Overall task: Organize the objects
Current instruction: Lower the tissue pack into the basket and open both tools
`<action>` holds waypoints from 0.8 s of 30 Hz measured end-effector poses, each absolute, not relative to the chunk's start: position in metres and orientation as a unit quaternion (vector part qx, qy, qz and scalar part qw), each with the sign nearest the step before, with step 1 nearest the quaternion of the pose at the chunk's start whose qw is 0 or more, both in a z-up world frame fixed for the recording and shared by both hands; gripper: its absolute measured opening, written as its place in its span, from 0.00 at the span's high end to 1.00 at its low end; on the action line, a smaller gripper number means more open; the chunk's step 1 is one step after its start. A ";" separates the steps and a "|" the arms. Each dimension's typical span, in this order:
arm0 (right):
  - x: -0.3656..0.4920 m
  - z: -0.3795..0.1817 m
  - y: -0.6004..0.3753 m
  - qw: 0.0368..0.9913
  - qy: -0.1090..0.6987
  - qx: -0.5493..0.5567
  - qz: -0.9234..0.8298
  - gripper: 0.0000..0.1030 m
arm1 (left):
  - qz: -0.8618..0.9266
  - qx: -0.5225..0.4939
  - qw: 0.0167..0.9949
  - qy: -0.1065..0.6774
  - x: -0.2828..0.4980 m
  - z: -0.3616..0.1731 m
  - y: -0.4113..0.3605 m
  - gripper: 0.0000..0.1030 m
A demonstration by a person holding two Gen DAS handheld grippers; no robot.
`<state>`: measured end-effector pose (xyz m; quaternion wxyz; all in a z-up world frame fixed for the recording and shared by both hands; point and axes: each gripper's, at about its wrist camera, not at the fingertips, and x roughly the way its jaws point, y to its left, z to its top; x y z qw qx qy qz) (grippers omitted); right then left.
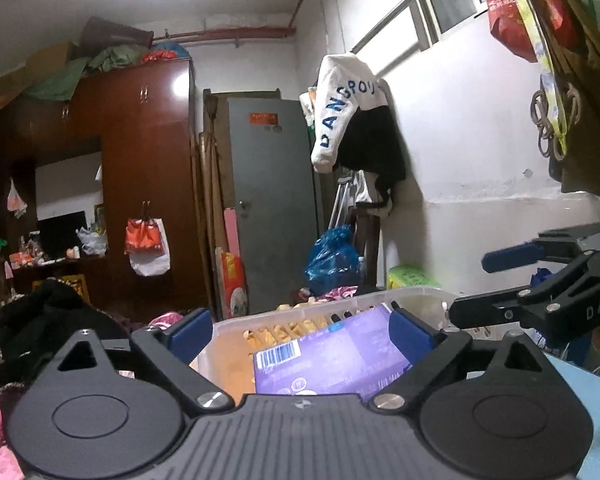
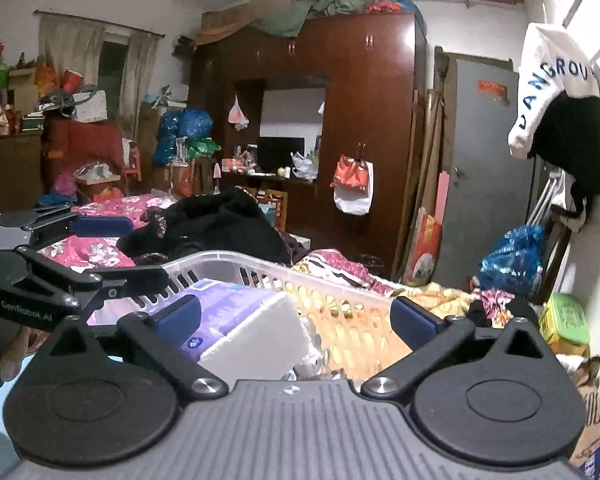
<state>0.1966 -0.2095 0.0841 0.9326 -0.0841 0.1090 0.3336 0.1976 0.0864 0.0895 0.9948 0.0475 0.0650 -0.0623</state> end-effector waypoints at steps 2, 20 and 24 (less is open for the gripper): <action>0.204 0.085 -0.210 0.934 0.119 -0.071 0.330 0.00 | -0.066 0.042 0.995 0.067 0.195 0.091 0.086 0.03; 0.153 0.103 -0.223 0.957 0.106 -0.065 0.264 0.00 | -0.065 0.090 0.992 0.052 0.107 0.103 0.048 0.00; 0.127 0.102 -0.227 0.970 0.078 -0.053 0.226 0.00 | -0.070 0.074 0.992 0.074 0.089 0.106 0.046 0.00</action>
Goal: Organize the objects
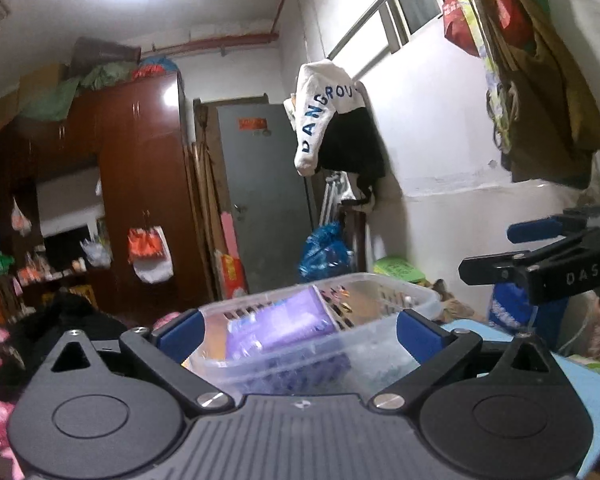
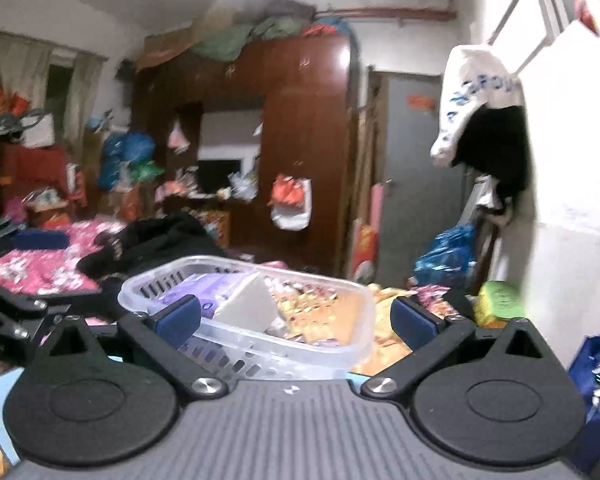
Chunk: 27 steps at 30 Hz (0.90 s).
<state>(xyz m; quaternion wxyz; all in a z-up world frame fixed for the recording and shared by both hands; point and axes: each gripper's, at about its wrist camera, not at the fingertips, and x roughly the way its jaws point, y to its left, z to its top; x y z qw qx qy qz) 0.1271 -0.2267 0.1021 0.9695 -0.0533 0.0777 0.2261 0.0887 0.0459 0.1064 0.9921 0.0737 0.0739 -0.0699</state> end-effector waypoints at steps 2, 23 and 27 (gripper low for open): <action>0.119 0.103 -0.228 0.974 0.091 -0.048 0.202 0.00 | -0.075 0.069 0.989 0.103 0.080 0.103 0.047 0.00; 0.090 0.040 -0.249 0.962 0.156 0.042 0.222 0.00 | -0.054 0.013 0.989 0.136 0.051 0.061 0.053 0.00; 0.077 0.039 -0.244 0.964 0.148 0.019 0.218 0.00 | -0.048 0.020 0.989 0.142 0.048 0.058 0.050 0.00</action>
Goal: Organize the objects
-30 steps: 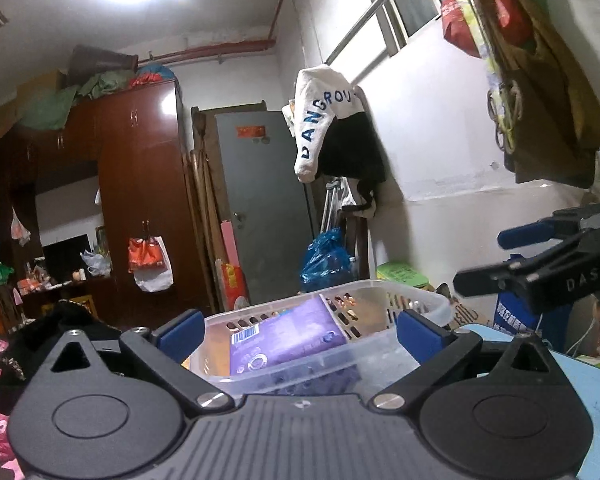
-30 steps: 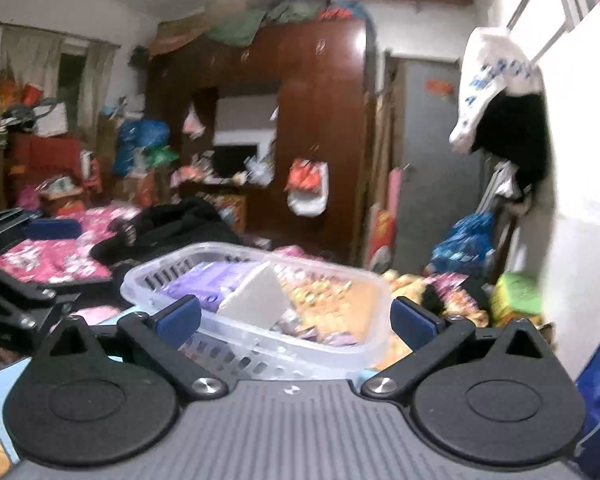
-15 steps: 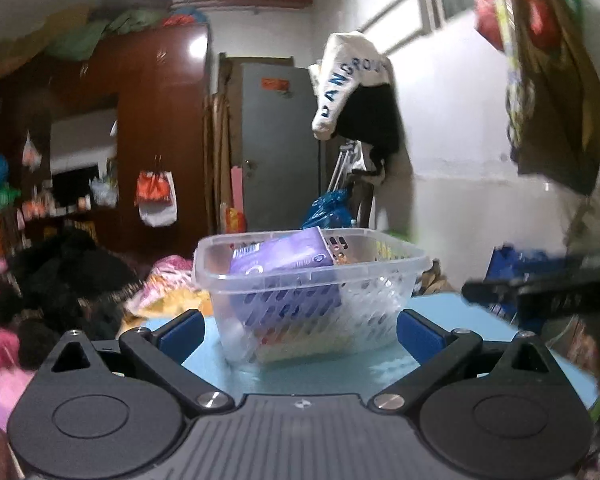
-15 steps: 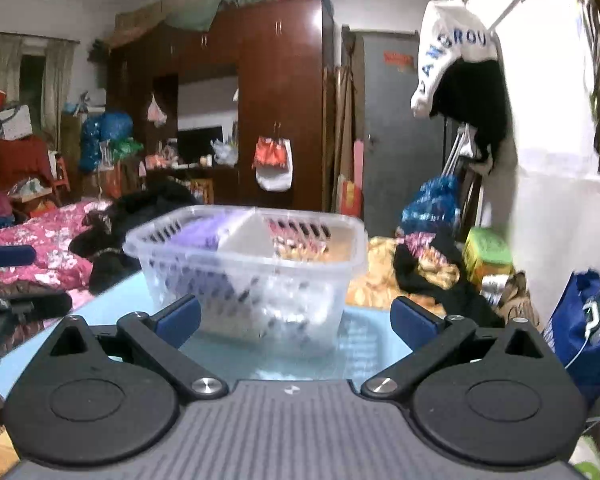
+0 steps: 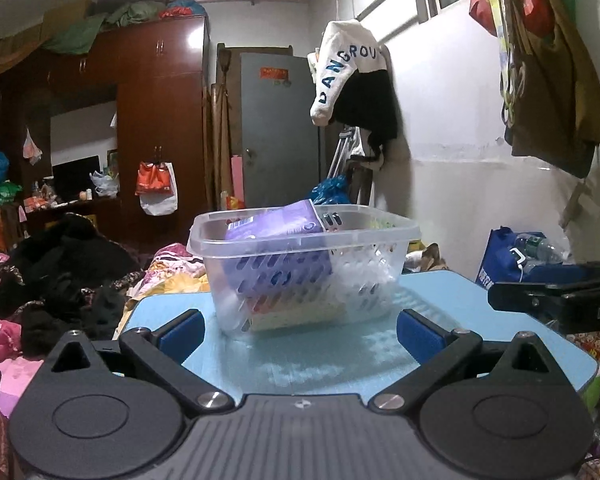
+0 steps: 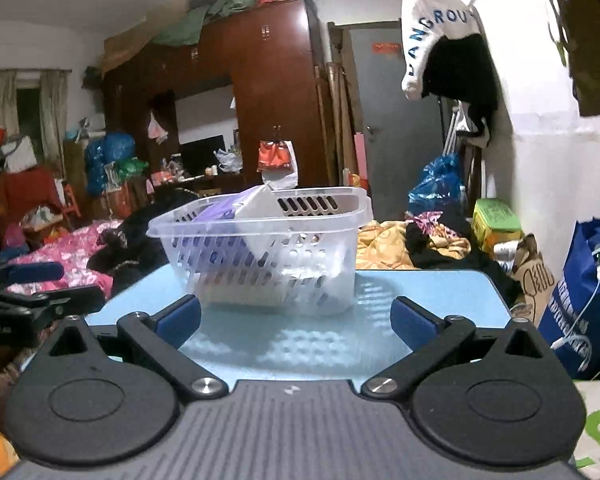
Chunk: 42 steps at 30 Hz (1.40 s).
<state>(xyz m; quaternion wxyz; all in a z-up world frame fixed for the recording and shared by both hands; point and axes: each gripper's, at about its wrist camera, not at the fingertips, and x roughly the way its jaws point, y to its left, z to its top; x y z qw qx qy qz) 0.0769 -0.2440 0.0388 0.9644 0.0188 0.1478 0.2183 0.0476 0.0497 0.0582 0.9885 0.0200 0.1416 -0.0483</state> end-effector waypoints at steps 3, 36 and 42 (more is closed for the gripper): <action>0.075 0.043 -0.243 0.964 0.144 0.024 0.222 0.00 | -0.049 0.021 0.989 0.141 0.045 0.058 0.048 0.00; 0.065 0.043 -0.236 0.964 0.134 0.012 0.230 0.00 | -0.053 0.022 0.989 0.138 0.039 0.058 0.036 0.00; 0.064 0.043 -0.236 0.964 0.134 0.015 0.230 0.00 | -0.054 0.020 0.989 0.135 0.037 0.059 0.036 0.00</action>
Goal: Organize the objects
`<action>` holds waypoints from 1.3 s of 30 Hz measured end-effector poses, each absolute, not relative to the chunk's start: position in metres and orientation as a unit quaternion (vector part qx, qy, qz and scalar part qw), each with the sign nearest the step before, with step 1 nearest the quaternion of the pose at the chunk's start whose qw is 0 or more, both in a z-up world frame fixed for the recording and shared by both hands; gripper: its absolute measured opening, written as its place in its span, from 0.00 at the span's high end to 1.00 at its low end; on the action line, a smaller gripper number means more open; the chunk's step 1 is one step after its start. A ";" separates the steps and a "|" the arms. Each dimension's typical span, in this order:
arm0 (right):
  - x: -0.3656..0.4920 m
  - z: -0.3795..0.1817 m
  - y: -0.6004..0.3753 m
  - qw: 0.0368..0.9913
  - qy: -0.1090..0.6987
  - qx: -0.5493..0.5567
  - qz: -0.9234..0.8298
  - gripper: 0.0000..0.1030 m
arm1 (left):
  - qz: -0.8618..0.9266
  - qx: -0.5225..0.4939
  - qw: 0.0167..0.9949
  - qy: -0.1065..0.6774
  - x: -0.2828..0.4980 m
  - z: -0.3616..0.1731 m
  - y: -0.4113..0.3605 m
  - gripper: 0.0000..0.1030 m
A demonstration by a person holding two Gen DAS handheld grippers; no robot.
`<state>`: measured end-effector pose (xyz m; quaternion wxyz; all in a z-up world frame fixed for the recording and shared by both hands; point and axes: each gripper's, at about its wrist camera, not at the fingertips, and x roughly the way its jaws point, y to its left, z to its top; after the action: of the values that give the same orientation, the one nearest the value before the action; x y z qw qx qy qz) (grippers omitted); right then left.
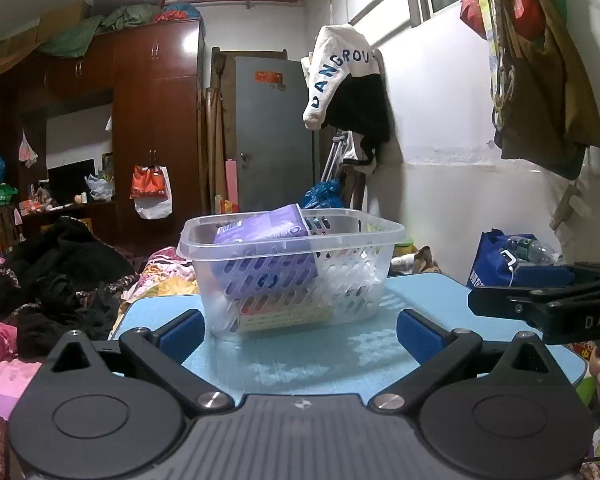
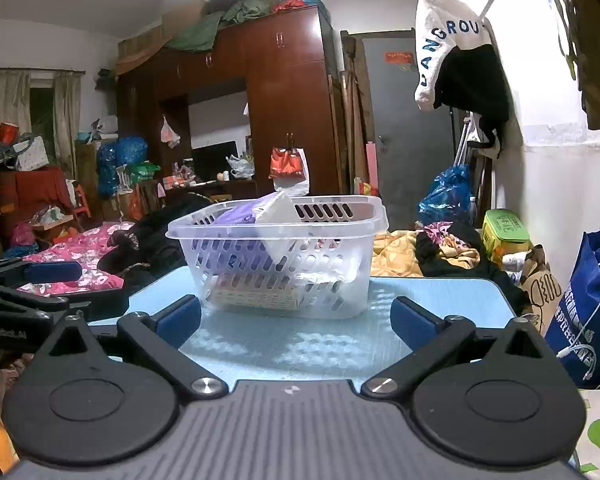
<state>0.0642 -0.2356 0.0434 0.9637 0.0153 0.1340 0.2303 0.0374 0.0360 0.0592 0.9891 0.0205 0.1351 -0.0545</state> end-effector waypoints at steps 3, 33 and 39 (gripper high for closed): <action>0.063 0.043 -0.235 0.964 0.135 0.016 0.231 0.00 | -0.056 0.019 0.989 0.135 0.036 0.059 0.036 0.00; 0.066 0.040 -0.238 0.961 0.133 0.030 0.240 0.00 | -0.059 0.017 0.988 0.145 0.040 0.058 0.033 0.00; 0.066 0.040 -0.238 0.961 0.133 0.030 0.240 0.00 | -0.059 0.018 0.987 0.146 0.040 0.057 0.032 0.00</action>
<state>0.0664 -0.2383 0.0404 0.9611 0.0300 0.1332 0.2402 0.0404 0.0317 0.0574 0.9874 0.0185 0.1458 -0.0593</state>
